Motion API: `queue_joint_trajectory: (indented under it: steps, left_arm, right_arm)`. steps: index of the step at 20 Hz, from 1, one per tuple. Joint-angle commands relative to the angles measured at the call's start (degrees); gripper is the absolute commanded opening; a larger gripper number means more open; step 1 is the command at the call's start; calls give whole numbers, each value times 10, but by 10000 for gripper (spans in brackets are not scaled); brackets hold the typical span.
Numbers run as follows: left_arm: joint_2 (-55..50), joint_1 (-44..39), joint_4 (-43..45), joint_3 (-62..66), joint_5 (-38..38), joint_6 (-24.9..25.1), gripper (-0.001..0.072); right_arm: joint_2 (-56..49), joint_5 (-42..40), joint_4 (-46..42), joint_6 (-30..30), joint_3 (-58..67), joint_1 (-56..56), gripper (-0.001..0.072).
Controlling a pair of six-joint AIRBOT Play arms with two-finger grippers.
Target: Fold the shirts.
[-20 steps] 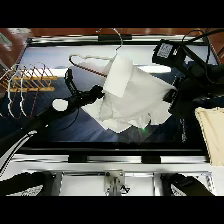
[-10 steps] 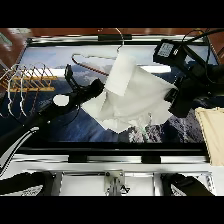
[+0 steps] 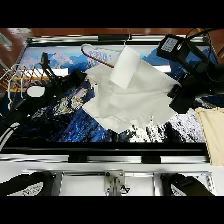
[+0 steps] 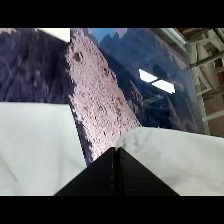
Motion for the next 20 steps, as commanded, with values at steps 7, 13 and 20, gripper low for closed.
queue_joint_trajectory:
  steps: [7,13,20]
  left_arm:
    - [34,57,1,60,-14,11,46]
    - [32,69,1,80,-15,22,46]
    - [43,74,1,115,-66,87,46]
  right_arm:
    - [-11,2,46,-1,0,0,86]
    - [-15,-1,52,-17,0,0,85]
    - [-16,-1,23,-17,0,0,86]
